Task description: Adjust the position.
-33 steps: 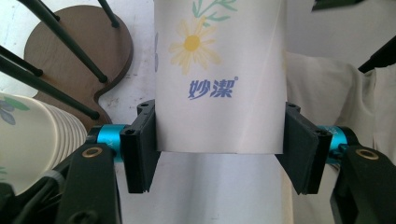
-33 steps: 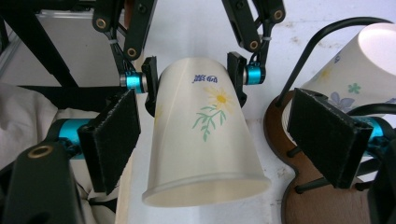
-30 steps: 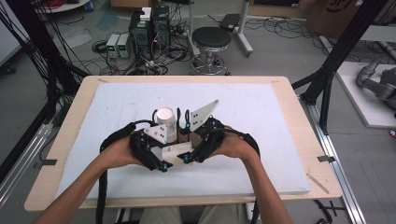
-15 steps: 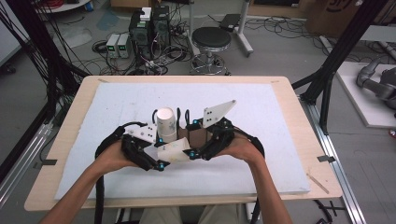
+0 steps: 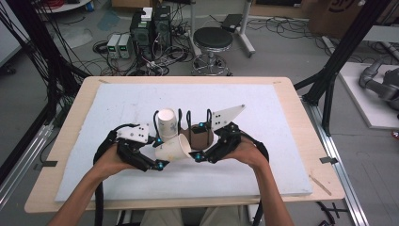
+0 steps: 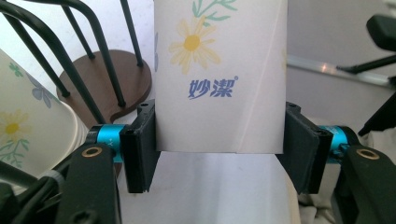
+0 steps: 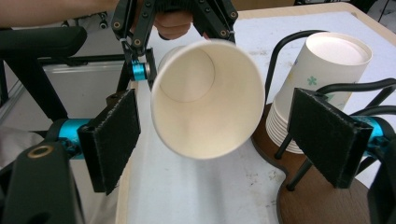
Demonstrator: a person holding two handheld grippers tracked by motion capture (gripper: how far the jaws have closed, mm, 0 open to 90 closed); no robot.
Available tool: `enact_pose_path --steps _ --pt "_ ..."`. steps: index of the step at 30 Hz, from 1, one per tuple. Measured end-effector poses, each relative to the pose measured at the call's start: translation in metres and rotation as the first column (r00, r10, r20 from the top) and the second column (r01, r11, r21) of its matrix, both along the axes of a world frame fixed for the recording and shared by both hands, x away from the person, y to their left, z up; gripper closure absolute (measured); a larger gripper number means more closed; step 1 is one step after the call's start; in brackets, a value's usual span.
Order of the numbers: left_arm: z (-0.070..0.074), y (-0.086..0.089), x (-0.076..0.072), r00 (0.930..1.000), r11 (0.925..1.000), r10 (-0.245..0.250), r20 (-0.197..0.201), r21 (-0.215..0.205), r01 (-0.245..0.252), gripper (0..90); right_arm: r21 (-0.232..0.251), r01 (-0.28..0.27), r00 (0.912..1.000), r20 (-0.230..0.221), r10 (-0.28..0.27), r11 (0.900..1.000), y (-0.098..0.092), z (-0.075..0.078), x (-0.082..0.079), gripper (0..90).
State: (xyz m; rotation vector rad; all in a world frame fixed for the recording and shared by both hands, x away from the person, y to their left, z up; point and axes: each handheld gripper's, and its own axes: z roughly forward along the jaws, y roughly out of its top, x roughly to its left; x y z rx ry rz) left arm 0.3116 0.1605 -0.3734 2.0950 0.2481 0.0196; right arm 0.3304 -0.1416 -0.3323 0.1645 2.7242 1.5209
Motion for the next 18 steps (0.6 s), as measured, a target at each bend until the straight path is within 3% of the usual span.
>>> enact_pose_path --steps 5,6,12,18 --pt "-0.005 0.005 -0.001 0.9999 0.9977 0.014 0.003 -0.066 -0.013 36.5 0.044 0.014 0.9999 -0.003 -0.014 0.999 -0.006 -0.006 -0.001 17.7" --pt "-0.007 0.007 -0.001 0.9998 0.9950 0.019 0.001 -0.098 -0.019 36.5 0.063 0.021 0.9997 -0.012 -0.020 0.998 -0.008 -0.009 -0.001 17.7" --pt "-0.011 0.009 -0.002 0.9993 0.9842 0.037 0.008 -0.174 -0.035 36.5 0.103 0.033 0.9994 -0.017 -0.032 0.994 -0.011 -0.017 -0.003 17.7" --pt "-0.012 0.008 -0.002 0.9996 0.9778 0.029 0.008 -0.208 -0.026 36.5 0.139 0.038 0.9990 -0.026 -0.035 0.990 -0.011 -0.024 -0.003 17.7"
